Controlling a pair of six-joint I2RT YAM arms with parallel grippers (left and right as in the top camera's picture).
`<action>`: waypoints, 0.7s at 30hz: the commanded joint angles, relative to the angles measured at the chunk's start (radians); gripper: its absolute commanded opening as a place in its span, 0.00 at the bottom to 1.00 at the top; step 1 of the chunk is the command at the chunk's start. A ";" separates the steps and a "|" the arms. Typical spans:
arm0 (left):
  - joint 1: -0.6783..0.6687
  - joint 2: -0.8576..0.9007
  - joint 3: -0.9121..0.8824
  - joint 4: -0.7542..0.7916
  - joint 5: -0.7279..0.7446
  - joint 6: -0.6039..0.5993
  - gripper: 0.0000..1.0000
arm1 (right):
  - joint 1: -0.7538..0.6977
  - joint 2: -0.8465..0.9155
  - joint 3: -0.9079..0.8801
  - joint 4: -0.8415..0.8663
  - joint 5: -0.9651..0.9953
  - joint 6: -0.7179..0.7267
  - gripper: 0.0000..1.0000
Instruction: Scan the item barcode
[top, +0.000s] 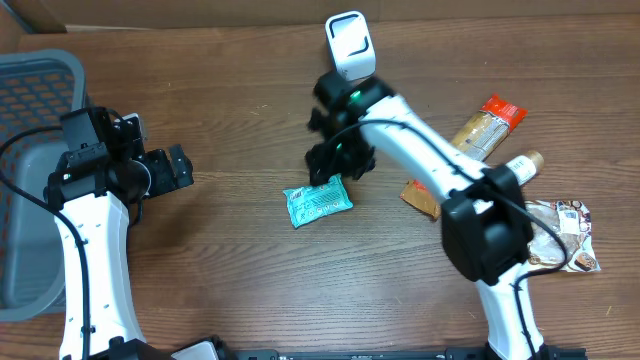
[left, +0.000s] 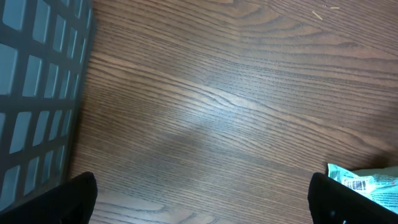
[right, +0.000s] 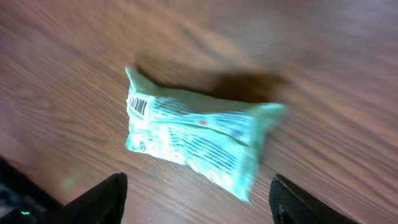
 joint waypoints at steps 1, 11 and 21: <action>-0.002 -0.001 0.006 0.002 0.006 0.019 1.00 | -0.092 -0.063 0.022 -0.011 -0.047 0.021 0.77; -0.002 -0.001 0.006 0.002 0.007 0.019 0.99 | -0.177 -0.063 -0.274 0.219 -0.360 -0.099 0.82; -0.002 -0.001 0.006 0.002 0.007 0.019 1.00 | -0.100 -0.055 -0.498 0.557 -0.443 0.104 0.81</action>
